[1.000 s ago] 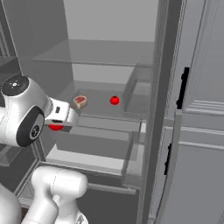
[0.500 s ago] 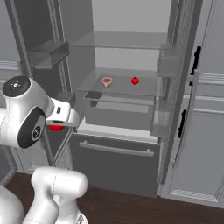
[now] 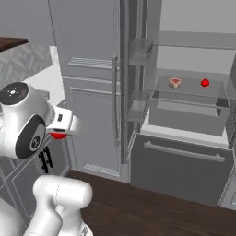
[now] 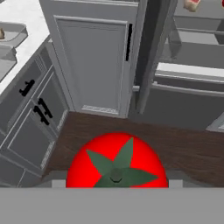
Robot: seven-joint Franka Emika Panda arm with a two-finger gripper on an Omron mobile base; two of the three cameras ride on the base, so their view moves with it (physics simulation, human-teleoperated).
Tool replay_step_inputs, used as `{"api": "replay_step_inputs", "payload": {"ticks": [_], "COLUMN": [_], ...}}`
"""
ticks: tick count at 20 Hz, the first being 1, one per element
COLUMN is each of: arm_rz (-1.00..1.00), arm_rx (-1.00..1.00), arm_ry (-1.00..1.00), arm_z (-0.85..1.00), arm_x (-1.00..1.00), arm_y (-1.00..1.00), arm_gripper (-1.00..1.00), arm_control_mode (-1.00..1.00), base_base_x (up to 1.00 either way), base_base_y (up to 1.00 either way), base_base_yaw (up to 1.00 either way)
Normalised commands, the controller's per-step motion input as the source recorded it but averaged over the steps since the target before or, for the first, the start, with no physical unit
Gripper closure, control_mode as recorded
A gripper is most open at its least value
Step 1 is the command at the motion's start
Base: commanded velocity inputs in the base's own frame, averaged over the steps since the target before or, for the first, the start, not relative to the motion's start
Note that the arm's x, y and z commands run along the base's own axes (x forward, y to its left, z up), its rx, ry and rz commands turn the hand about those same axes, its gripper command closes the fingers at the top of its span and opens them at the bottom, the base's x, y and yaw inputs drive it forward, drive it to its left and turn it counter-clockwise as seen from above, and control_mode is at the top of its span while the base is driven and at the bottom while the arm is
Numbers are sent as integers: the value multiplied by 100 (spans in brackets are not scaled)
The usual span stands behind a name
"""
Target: Place one tomato and one steak in each tupperware on the nearby counter, to pack two identical lunches.
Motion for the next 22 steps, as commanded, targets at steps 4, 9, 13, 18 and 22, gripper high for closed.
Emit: {"api": "replay_step_inputs", "payload": {"ticks": [4, 9, 13, 18, 22], "arm_rz": [0, 0, 0, 0, 0], "arm_rx": [0, 0, 0, 0, 0], "arm_ry": [0, 0, 0, 0, 0], "arm_z": [0, 0, 0, 0, 0], "arm_x": [0, 0, 0, 0, 0], "arm_y": [0, 0, 0, 0, 0], "arm_gripper": [100, 100, 100, 100, 100], "arm_control_mode": [100, 100, 100, 100, 100], "base_base_x": [97, 100, 85, 21, 49], "base_base_y": [49, 15, 49, 63, 61], "base_base_yaw": [28, 27, 28, 30, 40]}}
